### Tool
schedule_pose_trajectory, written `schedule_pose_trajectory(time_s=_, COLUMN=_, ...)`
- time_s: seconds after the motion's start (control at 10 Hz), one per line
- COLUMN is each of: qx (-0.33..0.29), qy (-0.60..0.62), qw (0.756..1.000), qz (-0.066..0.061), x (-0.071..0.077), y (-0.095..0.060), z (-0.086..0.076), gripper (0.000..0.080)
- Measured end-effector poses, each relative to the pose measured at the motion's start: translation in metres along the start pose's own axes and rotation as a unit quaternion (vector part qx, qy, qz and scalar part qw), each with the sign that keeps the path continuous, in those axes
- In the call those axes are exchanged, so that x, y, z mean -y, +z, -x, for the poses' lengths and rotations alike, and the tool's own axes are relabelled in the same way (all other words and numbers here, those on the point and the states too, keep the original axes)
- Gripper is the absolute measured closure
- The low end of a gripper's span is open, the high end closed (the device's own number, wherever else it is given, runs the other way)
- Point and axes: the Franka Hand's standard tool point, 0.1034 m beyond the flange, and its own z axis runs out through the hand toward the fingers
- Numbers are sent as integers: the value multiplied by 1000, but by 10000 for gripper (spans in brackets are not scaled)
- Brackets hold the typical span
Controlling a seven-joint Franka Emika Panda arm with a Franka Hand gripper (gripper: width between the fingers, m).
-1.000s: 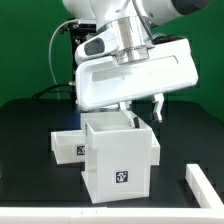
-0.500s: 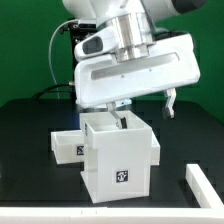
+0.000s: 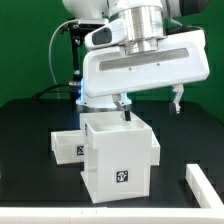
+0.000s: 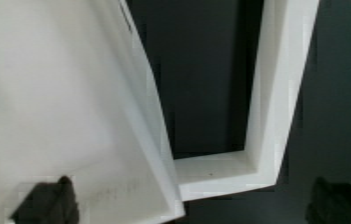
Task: Assemble drawer
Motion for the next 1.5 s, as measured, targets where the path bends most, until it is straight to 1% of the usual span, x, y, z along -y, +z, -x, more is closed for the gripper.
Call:
schedule_pose_trajectory(time_s=0.1, qx=1, qy=2, qw=1000, qz=1, x=-2, y=1, z=1, gripper=150)
schedule_pose_trajectory(time_s=0.2, qx=30, qy=26, qw=999, qz=5, x=-3, y=6, z=6, gripper=150)
schedule_pose_trajectory(time_s=0.3, qx=44, qy=43, qw=998, qz=12, x=-6, y=10, z=6, gripper=150)
schedule_pose_trajectory(time_s=0.4, qx=49, qy=49, qw=998, qz=14, x=-9, y=15, z=9, gripper=150)
schedule_pose_trajectory(time_s=0.6, qx=46, qy=45, qw=998, qz=20, x=-11, y=21, z=23, gripper=150)
schedule_pose_trajectory(time_s=0.8, qx=40, qy=43, qw=998, qz=22, x=-14, y=21, z=21, gripper=150)
schedule_pose_trajectory(time_s=0.9, qx=40, qy=43, qw=998, qz=22, x=-14, y=21, z=21, gripper=279)
schedule_pose_trajectory(time_s=1.0, qx=40, qy=43, qw=998, qz=22, x=-14, y=22, z=21, gripper=279)
schedule_pose_trajectory(time_s=1.1, qx=40, qy=43, qw=998, qz=22, x=-14, y=22, z=21, gripper=431)
schedule_pose_trajectory(time_s=1.3, qx=40, qy=43, qw=998, qz=22, x=-14, y=22, z=21, gripper=701)
schedule_pose_trajectory(time_s=1.4, qx=40, qy=43, qw=998, qz=22, x=-14, y=21, z=21, gripper=701)
schedule_pose_trajectory(time_s=1.5, qx=38, qy=43, qw=998, qz=22, x=-14, y=21, z=20, gripper=760)
